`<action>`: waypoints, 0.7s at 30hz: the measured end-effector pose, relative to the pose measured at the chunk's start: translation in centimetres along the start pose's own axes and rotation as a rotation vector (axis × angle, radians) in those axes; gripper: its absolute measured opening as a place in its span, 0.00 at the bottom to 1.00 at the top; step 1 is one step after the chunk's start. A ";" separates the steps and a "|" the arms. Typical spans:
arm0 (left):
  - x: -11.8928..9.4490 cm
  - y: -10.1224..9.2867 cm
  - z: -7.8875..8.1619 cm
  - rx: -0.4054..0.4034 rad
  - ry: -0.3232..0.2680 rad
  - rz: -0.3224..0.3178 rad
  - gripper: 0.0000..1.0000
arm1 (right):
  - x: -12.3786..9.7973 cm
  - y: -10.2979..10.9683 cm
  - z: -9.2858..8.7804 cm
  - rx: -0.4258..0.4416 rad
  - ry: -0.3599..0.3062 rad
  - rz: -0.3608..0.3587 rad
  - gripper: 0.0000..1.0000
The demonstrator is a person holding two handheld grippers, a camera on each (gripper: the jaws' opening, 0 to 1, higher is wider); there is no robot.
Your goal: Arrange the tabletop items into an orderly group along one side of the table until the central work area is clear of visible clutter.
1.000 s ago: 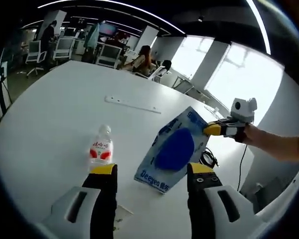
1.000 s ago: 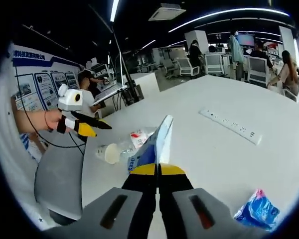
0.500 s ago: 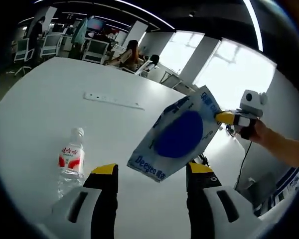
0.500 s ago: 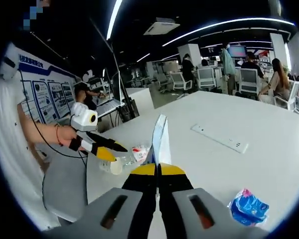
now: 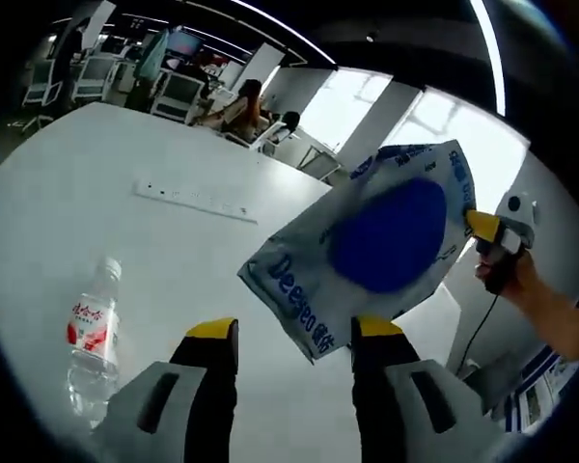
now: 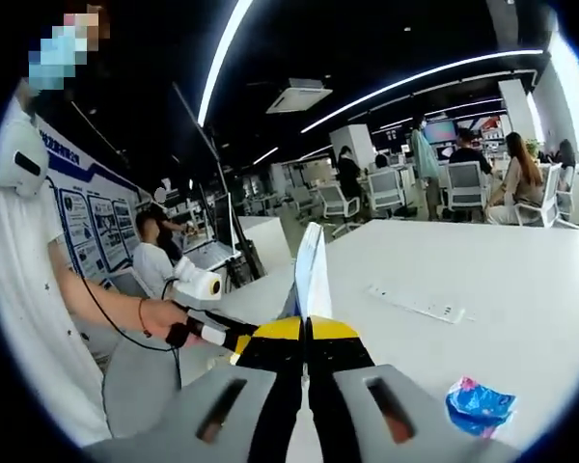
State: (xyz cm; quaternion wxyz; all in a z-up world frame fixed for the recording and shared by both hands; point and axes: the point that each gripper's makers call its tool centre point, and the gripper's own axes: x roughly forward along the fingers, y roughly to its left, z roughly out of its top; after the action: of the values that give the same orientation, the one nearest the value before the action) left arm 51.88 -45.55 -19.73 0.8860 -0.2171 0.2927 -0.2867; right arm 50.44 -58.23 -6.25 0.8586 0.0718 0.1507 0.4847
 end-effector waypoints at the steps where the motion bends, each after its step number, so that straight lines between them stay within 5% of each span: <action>1: 0.1 -0.2 0.2 0.001 -0.006 -0.006 0.39 | -0.1 0.0 0.0 0.001 -0.002 -0.002 0.00; 21: 0.6 -2.0 1.8 0.175 0.005 -0.026 0.03 | -3.2 -1.2 -1.2 0.081 -0.100 -0.128 0.00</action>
State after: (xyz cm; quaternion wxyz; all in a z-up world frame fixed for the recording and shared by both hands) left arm 52.72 -47.06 -17.52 0.8970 -0.1418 0.2659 -0.3234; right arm 49.43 -61.56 -7.14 0.8907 0.1209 0.1313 0.4181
